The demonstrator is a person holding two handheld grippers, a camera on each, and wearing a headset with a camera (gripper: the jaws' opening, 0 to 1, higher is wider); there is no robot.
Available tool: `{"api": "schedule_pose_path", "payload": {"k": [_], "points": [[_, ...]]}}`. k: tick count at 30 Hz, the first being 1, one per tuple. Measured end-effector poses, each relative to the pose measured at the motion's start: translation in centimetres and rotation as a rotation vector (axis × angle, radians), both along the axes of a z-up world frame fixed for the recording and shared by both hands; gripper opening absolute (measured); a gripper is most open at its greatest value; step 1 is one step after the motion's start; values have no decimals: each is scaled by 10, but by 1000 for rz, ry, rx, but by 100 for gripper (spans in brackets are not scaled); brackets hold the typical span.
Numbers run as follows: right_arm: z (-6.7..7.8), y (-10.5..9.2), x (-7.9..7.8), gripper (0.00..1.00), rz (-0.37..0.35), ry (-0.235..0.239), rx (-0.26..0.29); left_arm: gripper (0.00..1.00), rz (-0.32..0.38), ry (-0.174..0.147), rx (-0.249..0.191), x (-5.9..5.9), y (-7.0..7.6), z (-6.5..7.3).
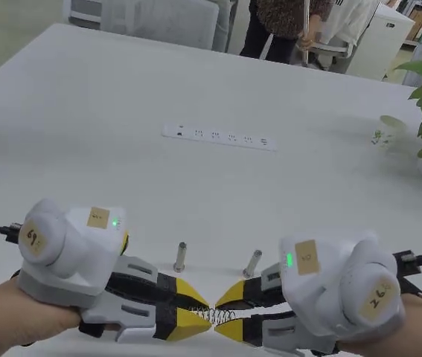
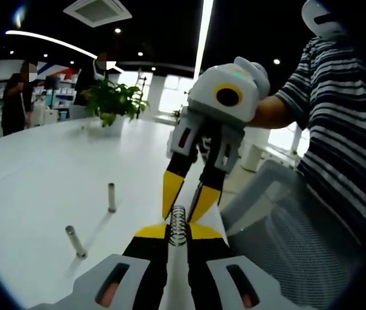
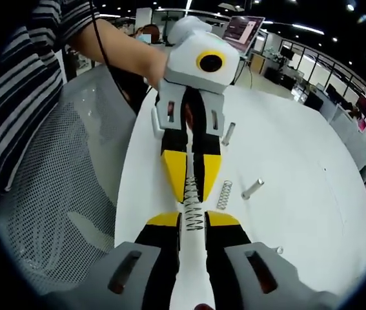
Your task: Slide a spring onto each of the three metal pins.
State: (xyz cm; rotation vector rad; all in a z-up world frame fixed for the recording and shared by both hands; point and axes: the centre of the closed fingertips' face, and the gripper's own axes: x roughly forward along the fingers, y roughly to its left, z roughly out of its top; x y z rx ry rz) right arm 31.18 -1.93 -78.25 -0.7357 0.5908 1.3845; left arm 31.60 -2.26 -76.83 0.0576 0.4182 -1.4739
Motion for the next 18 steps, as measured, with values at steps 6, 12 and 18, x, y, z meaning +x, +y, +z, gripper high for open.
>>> {"api": "schedule_pose_path", "payload": {"k": [6,12,18], "points": [[-7,-8,-1,14,-4,-10,-12,2,-6,2,6,0,3,-2],[-4,-4,-2,11,1,-3,12,2,-13,5,9,-3,0,-2],[-8,-5,-5,8,6,10,-9,2,-19,7,15,-6,0,-4]]}}
